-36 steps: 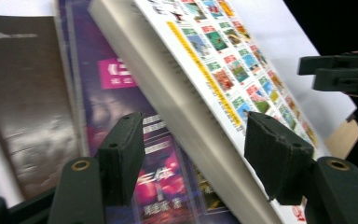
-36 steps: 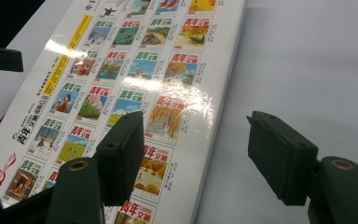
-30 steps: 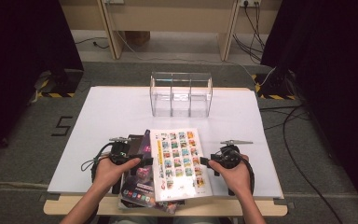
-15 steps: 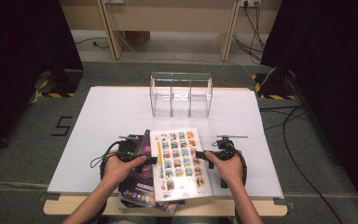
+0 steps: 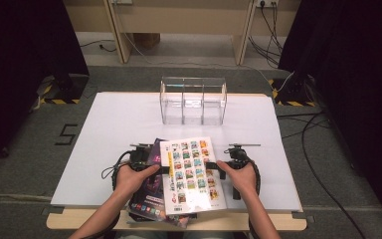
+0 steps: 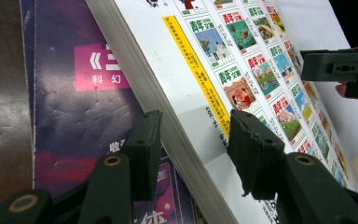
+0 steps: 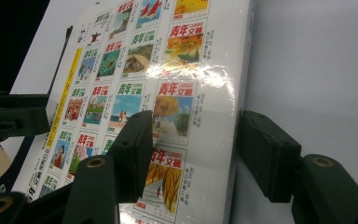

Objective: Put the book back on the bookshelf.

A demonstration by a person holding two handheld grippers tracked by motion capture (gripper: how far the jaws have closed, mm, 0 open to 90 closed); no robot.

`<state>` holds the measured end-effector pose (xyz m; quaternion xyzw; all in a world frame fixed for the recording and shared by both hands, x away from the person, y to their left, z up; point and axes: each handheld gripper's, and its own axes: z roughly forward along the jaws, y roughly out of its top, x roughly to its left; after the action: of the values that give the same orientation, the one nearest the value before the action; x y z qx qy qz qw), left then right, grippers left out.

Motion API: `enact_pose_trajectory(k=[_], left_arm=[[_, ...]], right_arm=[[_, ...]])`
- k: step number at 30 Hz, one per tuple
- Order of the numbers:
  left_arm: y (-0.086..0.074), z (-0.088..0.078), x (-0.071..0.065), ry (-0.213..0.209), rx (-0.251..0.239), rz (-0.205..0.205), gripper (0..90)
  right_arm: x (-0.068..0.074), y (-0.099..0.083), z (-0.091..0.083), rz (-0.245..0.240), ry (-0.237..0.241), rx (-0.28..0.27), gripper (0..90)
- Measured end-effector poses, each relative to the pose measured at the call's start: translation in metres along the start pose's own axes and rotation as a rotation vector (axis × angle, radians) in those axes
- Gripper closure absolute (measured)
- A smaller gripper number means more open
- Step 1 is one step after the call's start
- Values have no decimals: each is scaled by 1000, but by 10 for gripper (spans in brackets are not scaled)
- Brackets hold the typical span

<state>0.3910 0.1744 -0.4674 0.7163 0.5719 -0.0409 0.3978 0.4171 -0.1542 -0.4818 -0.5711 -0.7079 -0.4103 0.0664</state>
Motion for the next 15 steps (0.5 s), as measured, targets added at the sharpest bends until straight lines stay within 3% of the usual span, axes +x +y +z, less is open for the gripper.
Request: enact_pose_trajectory(k=[5, 9, 10, 13, 14, 15], left_arm=[[-3, -2, 1, -9, 3, -38, 544], [-4, -4, 1, 3, -5, -34, 551], [-5, -1, 0, -18, -1, -56, 533], [-5, -1, 0, -15, -7, -64, 541], [-5, -2, 2, -26, -20, -97, 567], [-5, -2, 2, -26, -20, -97, 592]], right_arm=[[-5, -3, 1, 45, 35, -6, 452], [-5, -2, 1, 48, 33, -3, 452], [-4, -2, 1, 53, 29, -2, 452], [-4, -3, 1, 57, 25, -4, 453], [-4, -3, 1, 67, 25, -5, 455], [-4, -4, 1, 68, 25, -5, 455]])
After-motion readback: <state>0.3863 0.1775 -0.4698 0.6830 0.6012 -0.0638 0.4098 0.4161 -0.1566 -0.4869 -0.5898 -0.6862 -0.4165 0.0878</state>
